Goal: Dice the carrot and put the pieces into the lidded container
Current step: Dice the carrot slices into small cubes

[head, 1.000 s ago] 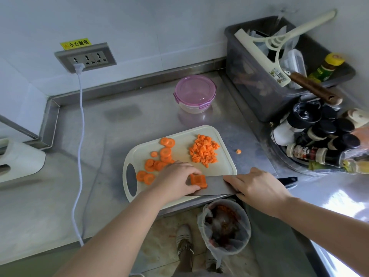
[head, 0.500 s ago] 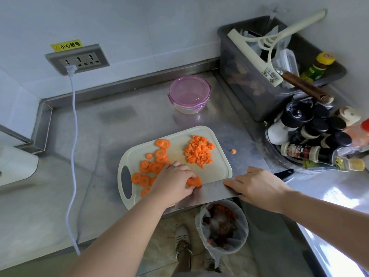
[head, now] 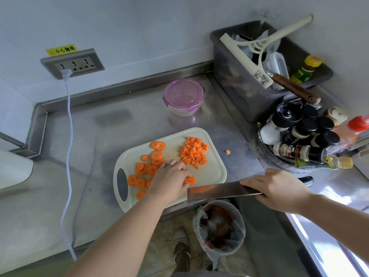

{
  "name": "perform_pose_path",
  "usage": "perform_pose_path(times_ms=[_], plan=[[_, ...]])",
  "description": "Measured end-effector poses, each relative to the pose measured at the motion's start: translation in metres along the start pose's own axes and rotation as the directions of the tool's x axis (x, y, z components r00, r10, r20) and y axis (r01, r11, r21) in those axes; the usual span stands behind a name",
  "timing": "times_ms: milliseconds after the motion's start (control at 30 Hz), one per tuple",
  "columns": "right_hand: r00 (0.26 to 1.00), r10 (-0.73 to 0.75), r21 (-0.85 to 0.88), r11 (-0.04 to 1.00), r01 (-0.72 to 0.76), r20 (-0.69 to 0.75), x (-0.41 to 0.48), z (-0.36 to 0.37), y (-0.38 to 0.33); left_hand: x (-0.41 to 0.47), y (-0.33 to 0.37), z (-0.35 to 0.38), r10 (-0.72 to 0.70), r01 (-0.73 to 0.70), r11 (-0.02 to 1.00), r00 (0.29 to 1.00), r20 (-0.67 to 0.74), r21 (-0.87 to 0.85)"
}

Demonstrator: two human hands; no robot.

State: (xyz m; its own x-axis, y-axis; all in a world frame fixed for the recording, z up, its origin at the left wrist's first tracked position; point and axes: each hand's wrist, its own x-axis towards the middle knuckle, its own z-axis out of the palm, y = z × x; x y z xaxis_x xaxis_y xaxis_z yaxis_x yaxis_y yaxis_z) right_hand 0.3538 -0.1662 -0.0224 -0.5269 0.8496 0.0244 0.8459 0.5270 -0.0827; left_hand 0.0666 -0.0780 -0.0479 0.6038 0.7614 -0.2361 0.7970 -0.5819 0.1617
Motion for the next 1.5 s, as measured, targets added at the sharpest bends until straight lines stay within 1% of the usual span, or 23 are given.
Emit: perform_pose_path(times_ms=[67,133,233,300,367,467,567,633,767,833,900,1000,1067,1200,1267,1433,1500], plan=[[0.996,0.085,0.072,0.994,-0.085,0.009,-0.005,-0.003,0.001,0.000,0.001,-0.001,-0.005,0.005,1.000,1.000,-0.020,-0.011],[0.980,0.201,0.168,0.965,-0.200,0.013,-0.005,-0.005,-0.003,-0.001,0.003,-0.001,-0.013,0.014,1.000,0.999,-0.032,0.014],[0.913,0.407,0.283,0.873,-0.398,0.029,0.003,-0.005,-0.010,-0.003,0.007,0.000,-0.030,0.033,0.998,0.998,-0.056,0.051],[0.876,0.481,0.351,0.814,-0.462,0.039,0.012,-0.006,-0.018,-0.006,0.010,0.001,-0.055,0.060,0.996,0.995,-0.078,0.059],[0.855,0.513,0.381,0.778,-0.500,0.073,0.021,-0.003,-0.023,-0.008,0.013,0.001,-0.090,0.096,0.993,0.992,-0.087,0.065],[0.826,0.542,0.409,0.727,-0.552,0.152,0.032,0.003,-0.029,-0.010,0.016,0.003,-0.166,0.174,0.982,0.981,-0.096,0.077],[0.806,0.559,0.450,0.679,-0.580,0.197,0.040,0.007,-0.036,-0.013,0.016,0.006,-0.259,0.266,0.963,0.960,-0.104,0.055],[0.798,0.564,0.481,0.650,-0.588,0.214,0.044,0.010,-0.040,-0.014,0.015,0.007,-0.281,0.285,0.958,0.955,-0.101,0.027],[0.785,0.579,0.494,0.628,-0.601,0.219,0.046,0.013,-0.044,-0.013,0.003,0.002,-0.308,0.297,0.947,0.948,-0.081,-0.126],[0.780,0.585,0.497,0.620,-0.608,0.224,0.045,0.012,-0.045,-0.009,-0.010,-0.005,-0.323,0.304,0.937,0.941,-0.101,-0.171],[0.776,0.588,0.503,0.612,-0.611,0.227,0.044,0.012,-0.045,-0.003,-0.021,-0.012,-0.299,0.285,0.950,0.948,-0.109,-0.126],[0.779,0.585,0.506,0.613,-0.607,0.227,0.044,0.012,-0.046,0.008,-0.026,-0.018,-0.178,0.178,0.984,0.984,-0.032,-0.011],[0.780,0.582,0.511,0.610,-0.606,0.231,0.044,0.011,-0.047,0.015,-0.025,-0.018,-0.106,0.104,0.992,0.994,0.025,0.071],[0.781,0.577,0.504,0.614,-0.607,0.238,0.044,0.011,-0.049,0.019,-0.026,-0.016,-0.080,0.067,0.988,0.993,0.084,0.140],[0.783,0.571,0.509,0.612,-0.606,0.246,0.045,0.011,-0.051,0.017,-0.026,-0.015,-0.077,0.063,0.989,0.992,0.099,0.137],[0.786,0.558,0.523,0.601,-0.604,0.266,0.046,0.011,-0.054,0.011,-0.027,-0.016,-0.091,0.092,0.996,0.981,0.171,0.006],[0.785,0.555,0.522,0.599,-0.607,0.275,0.047,0.012,-0.055,0.009,-0.026,-0.016,-0.110,0.116,0.993,0.971,0.213,-0.014]])
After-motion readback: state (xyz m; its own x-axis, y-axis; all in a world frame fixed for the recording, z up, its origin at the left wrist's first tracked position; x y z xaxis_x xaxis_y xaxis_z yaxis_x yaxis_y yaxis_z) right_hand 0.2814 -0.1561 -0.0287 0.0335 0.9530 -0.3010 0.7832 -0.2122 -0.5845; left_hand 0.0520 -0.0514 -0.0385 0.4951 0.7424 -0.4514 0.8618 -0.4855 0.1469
